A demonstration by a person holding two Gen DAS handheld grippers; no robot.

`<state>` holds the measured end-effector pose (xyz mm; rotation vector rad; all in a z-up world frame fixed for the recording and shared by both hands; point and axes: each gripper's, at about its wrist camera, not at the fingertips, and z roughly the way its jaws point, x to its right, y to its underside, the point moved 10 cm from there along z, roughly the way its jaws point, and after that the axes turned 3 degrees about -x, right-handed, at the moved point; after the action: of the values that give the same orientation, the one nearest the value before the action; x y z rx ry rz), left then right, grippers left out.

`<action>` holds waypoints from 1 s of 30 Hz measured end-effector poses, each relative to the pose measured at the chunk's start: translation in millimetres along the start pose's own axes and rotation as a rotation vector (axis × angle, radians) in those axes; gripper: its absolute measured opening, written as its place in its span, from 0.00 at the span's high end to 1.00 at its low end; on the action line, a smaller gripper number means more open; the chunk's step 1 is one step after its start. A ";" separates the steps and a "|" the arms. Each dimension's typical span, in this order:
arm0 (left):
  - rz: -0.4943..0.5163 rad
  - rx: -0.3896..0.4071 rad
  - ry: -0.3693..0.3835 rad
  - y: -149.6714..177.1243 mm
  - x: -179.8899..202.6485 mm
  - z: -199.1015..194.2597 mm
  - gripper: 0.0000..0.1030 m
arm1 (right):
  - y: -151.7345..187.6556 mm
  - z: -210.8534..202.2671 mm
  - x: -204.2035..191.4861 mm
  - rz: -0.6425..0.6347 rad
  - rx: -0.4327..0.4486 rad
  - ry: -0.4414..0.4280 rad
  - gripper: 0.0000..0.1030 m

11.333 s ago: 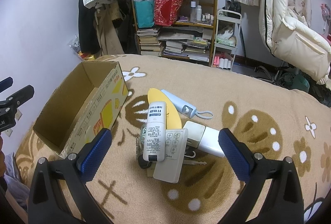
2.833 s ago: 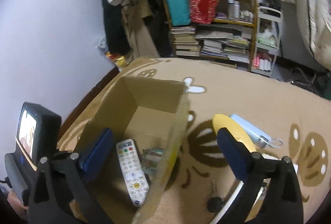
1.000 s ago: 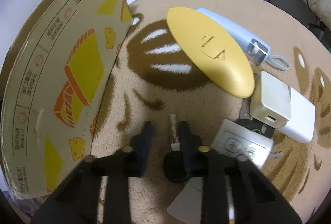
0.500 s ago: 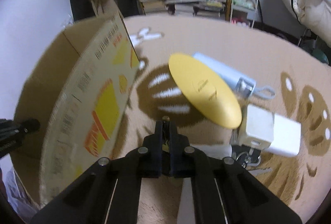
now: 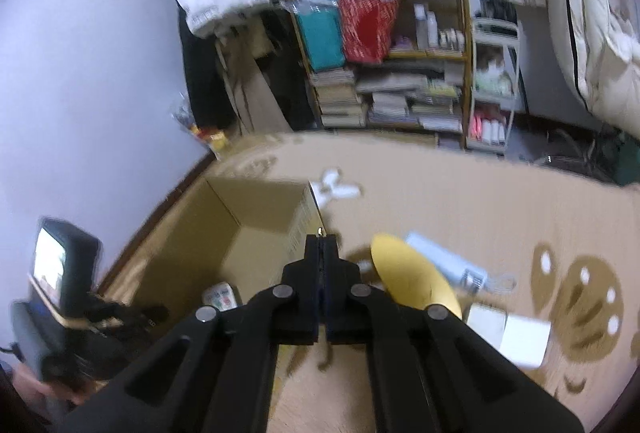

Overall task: Organize rigid objects
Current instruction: 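Carry the car key with the right tool and drop it into the box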

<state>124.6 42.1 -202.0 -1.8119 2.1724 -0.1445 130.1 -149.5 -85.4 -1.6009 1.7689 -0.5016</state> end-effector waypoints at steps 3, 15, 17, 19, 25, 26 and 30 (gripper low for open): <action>0.004 0.002 -0.004 -0.5 1.2 -1.0 0.87 | -18.9 -12.4 -14.0 -0.029 0.037 -0.015 0.97; 0.006 0.001 -0.008 0.2 1.5 1.1 0.87 | -47.0 -28.7 -71.8 -0.120 0.091 -0.103 0.97; 0.007 -0.001 -0.009 0.4 1.8 1.9 0.87 | -45.2 -27.2 -77.1 -0.114 0.088 -0.123 0.97; 0.009 -0.002 -0.013 0.7 2.1 2.7 0.87 | -40.8 -23.7 -80.6 -0.109 0.077 -0.139 0.97; 0.029 -0.005 -0.037 1.5 2.4 5.7 0.85 | -14.0 3.5 -81.6 -0.103 -0.006 -0.155 0.97; 0.031 -0.004 -0.039 1.3 2.6 5.7 0.85 | -7.2 10.3 -80.0 -0.101 -0.027 -0.151 0.97; 0.038 -0.003 -0.046 1.0 2.6 5.5 0.85 | 11.3 30.7 -74.6 -0.101 -0.091 -0.137 0.97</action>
<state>124.8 40.4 -207.9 -1.7572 2.1745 -0.0905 144.0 -70.0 -97.0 -1.7510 1.6360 -0.3533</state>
